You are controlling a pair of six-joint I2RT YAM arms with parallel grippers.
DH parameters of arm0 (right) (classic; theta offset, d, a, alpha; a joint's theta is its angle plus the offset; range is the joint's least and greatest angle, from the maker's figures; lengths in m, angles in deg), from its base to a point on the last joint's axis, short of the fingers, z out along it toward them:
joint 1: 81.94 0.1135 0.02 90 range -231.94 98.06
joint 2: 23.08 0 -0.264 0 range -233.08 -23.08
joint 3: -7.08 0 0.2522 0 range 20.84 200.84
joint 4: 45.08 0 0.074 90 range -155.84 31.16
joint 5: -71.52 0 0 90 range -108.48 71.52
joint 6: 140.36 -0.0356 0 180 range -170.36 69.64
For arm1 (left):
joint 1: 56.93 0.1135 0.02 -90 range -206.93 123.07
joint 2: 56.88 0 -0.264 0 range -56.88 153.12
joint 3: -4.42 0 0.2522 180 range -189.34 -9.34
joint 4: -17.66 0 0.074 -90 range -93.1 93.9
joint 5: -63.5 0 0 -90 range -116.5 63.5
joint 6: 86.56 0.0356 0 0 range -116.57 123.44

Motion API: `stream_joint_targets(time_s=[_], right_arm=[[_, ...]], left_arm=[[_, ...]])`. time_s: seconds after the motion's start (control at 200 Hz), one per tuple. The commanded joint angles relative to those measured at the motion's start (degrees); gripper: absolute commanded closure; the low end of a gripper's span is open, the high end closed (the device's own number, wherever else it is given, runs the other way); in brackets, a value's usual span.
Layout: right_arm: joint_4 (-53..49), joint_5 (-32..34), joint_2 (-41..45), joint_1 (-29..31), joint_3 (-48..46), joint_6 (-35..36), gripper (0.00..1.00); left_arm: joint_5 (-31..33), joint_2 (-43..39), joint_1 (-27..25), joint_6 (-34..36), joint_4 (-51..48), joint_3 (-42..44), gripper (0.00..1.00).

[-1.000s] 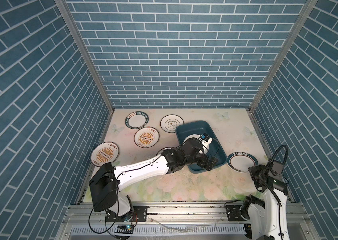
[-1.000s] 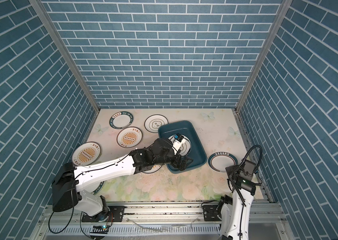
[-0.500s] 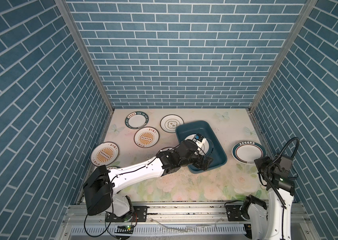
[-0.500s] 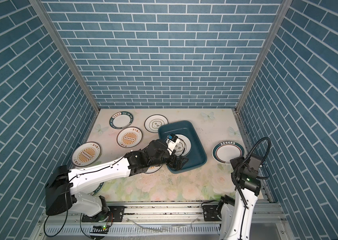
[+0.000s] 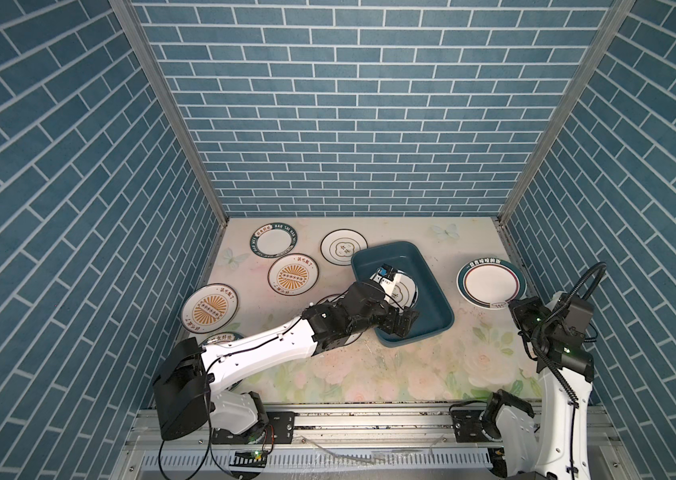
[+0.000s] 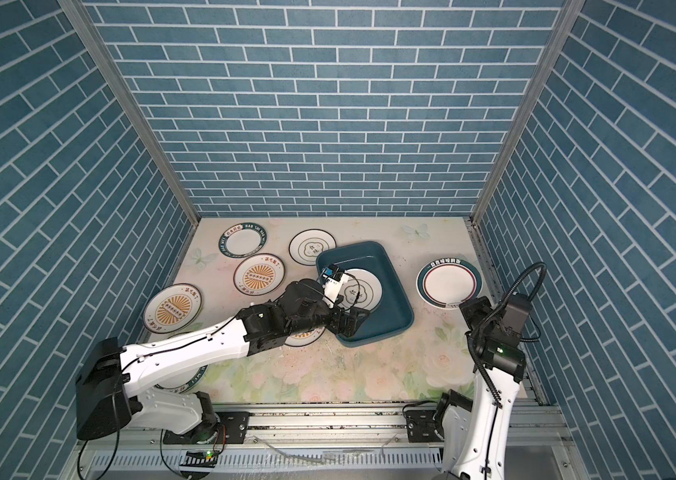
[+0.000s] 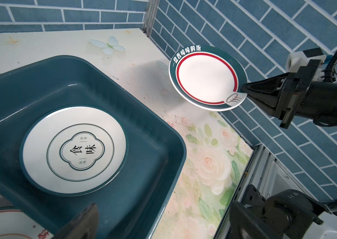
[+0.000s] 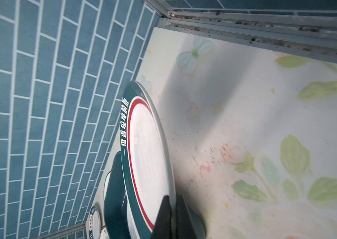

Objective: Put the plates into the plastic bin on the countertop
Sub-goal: 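Carry the plate on edge over the teal bin with the right gripper, then lower the plate onto the bin stack while the left nears a sunburst plate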

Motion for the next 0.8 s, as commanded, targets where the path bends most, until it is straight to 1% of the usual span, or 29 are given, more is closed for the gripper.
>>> stream_joint_targets(time_s=[0.0, 0.075, 0.145, 0.275, 0.4, 0.505, 0.625, 0.795], right_arm=[[7.3, -6.5, -1.1, 0.5, 3.1, -1.8, 1.0], [8.4, -7.7, -2.4, 1.9, 4.1, -2.1, 1.0], [9.3, -7.2, -3.4, 4.4, 5.0, -2.2, 1.0], [12.1, -3.8, -5.9, 12.4, 6.3, -2.4, 1.0], [17.9, -3.0, -10.0, 18.6, 6.1, -5.0, 1.0], [20.5, -0.6, -12.5, 23.1, 6.1, -5.8, 1.0], [25.3, 0.4, -16.2, 27.8, 5.7, -7.6, 1.0], [27.8, 3.4, -21.9, 34.2, 6.4, -7.6, 1.0]], left_arm=[[2.7, -2.7, 1.2, -1.0, 0.5, 1.8, 0.0], [3.7, -4.2, 1.9, -1.7, 0.6, 3.0, 0.0], [4.9, -5.6, 2.6, -2.3, 0.5, 4.0, 0.0], [8.2, -8.1, 3.5, -3.9, -2.0, 5.2, 0.0], [9.5, -11.1, 4.6, -5.2, -3.1, 7.0, 0.0], [12.8, -14.0, 5.3, -6.0, -6.5, 7.8, 0.0], [16.3, -17.3, 7.0, -7.9, -11.3, 8.6, 0.01], [16.8, -23.3, 10.7, -9.9, -14.7, 11.1, 0.0]])
